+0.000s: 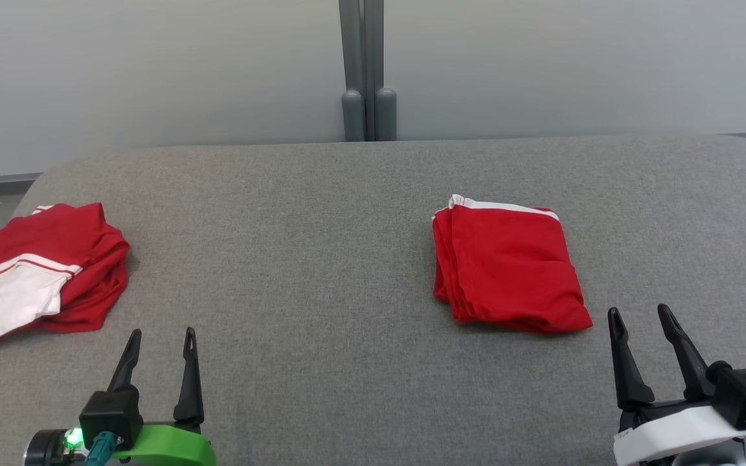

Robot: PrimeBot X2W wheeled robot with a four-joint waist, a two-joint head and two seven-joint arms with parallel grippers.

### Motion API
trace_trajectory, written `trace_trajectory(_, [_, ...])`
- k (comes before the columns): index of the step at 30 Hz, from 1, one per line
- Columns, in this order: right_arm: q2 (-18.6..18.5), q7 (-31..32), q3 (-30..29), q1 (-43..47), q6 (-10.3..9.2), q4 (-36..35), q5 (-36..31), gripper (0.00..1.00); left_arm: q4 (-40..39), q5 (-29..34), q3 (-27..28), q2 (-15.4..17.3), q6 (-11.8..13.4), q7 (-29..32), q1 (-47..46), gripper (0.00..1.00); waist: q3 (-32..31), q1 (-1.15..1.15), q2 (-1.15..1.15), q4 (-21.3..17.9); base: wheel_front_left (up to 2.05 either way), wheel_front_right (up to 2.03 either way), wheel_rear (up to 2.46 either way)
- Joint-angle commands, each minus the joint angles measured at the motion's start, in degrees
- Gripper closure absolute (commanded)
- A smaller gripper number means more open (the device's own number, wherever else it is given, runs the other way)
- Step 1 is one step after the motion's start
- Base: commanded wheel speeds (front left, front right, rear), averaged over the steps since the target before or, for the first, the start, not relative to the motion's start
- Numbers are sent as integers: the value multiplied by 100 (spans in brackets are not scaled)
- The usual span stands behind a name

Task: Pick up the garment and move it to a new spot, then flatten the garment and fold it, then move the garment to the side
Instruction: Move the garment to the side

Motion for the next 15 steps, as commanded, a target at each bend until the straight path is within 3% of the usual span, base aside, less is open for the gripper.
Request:
trace_trajectory(1, [2, -16, -6, -41, -7, 12, -32, 0, -12, -2, 10, 30, -24, -3, 66, 0, 7, 0, 0, 1, 0, 0, 0])
trace_trajectory(7, [-157, -16, 99, -353, -7, 115, -45, 0, -29, -26, 23, 25, 0, -3, 30, 0, 72, 0, 0, -21, 0, 0, 0])
trace_trajectory(15, [-646, 57, 377, -1327, -7, 889, 142, 0, -50, -13, -28, 19, -7, -3, -133, 0, 278, 0, 0, 19, 0, 0, 0])
